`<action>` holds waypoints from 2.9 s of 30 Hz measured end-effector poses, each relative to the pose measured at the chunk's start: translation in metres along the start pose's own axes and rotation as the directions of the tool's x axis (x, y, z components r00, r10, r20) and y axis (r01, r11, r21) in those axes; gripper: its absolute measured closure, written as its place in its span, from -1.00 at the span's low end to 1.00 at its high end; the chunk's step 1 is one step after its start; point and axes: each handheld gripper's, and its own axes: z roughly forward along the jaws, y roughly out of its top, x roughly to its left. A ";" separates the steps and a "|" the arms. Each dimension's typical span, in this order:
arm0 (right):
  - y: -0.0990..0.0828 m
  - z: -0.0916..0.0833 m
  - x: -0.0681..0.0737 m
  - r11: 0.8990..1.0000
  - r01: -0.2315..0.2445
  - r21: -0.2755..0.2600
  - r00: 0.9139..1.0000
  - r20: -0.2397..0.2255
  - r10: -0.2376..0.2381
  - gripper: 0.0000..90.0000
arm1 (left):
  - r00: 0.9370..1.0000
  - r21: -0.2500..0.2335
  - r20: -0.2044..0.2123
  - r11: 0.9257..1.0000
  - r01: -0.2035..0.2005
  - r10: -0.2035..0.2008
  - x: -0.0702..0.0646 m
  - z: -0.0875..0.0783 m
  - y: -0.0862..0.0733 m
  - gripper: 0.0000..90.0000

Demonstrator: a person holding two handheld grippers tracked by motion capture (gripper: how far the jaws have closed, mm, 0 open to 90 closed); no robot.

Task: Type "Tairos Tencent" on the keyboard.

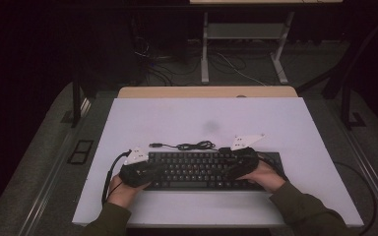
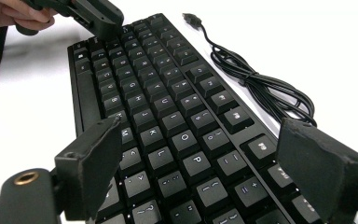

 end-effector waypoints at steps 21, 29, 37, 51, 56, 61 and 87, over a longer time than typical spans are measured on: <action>0.000 0.000 0.000 1.000 -0.001 0.000 1.000 -0.001 0.001 -0.68 | 1.000 0.066 0.007 0.998 -0.003 0.002 0.002 0.004 -0.003 0.98; 0.000 0.001 0.000 1.000 -0.002 0.001 1.000 0.000 0.002 -0.68 | 1.000 0.068 0.009 0.998 -0.003 0.002 0.003 0.004 -0.003 0.98; 0.000 0.001 0.000 1.000 0.000 0.003 1.000 0.000 0.000 -0.68 | 1.000 0.074 0.011 0.997 0.005 -0.006 0.003 0.006 -0.005 0.98; 0.000 0.001 0.000 1.000 -0.003 0.002 1.000 -0.001 0.003 -0.68 | 1.000 0.069 0.012 0.998 0.007 -0.008 0.004 0.006 -0.004 0.97; 0.000 0.000 0.000 1.000 -0.004 0.002 1.000 0.001 0.004 -0.68 | 1.000 0.060 0.008 0.998 0.006 -0.006 0.004 0.004 -0.004 0.93; 0.000 0.000 0.000 1.000 -0.005 0.002 1.000 0.000 0.005 -0.67 | 1.000 0.043 0.009 0.999 0.014 -0.015 0.003 0.002 -0.003 0.85; 0.007 0.007 0.002 1.000 -0.029 0.003 1.000 -0.006 0.029 -0.45 | 0.999 0.001 0.035 1.000 0.008 -0.008 0.000 0.005 -0.002 -0.26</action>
